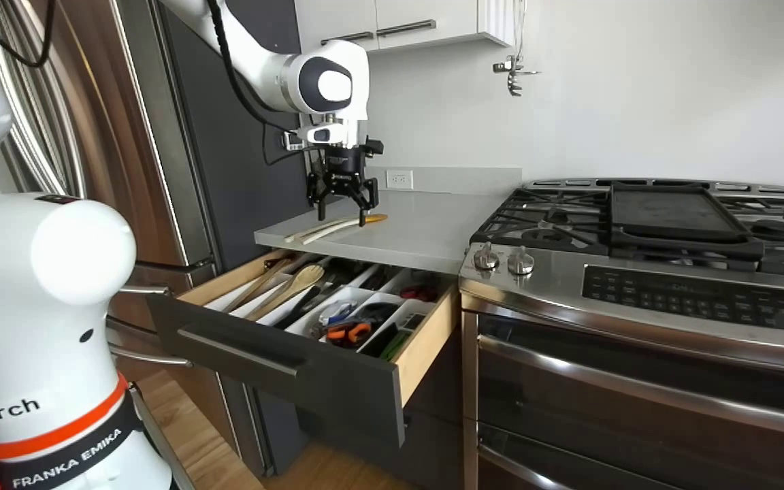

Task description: Put the white and blue object in the open drawer

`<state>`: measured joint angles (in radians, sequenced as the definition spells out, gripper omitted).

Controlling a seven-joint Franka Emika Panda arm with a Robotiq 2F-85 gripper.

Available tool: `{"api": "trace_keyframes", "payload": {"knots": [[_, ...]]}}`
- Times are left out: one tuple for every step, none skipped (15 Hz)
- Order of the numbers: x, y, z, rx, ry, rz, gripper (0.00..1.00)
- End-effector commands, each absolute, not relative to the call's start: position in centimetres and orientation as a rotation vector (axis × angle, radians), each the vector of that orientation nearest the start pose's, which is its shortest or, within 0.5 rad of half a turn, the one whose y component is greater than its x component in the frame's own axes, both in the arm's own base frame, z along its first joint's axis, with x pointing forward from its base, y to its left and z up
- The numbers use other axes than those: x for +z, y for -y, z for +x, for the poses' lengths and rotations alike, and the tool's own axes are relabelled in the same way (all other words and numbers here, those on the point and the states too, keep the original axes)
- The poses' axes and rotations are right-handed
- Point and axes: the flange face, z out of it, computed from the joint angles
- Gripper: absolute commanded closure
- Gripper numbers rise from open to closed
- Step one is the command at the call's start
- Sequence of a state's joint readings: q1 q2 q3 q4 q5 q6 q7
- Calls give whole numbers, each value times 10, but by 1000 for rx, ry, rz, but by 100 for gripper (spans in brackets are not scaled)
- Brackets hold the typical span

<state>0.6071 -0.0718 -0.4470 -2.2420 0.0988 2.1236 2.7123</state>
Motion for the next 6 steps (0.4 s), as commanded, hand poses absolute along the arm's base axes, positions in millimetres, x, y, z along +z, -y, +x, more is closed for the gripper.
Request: {"api": "trace_keyframes", "payload": {"knots": [[439,-70,480,240,-3005,-813,0],[419,-76,495,212,-3031,-830,0],[429,-74,493,207,-3016,-826,0],[431,-73,492,198,-3013,-822,0],[430,-74,493,193,-3016,-825,0],[426,-76,493,190,-3023,-830,0]]}}
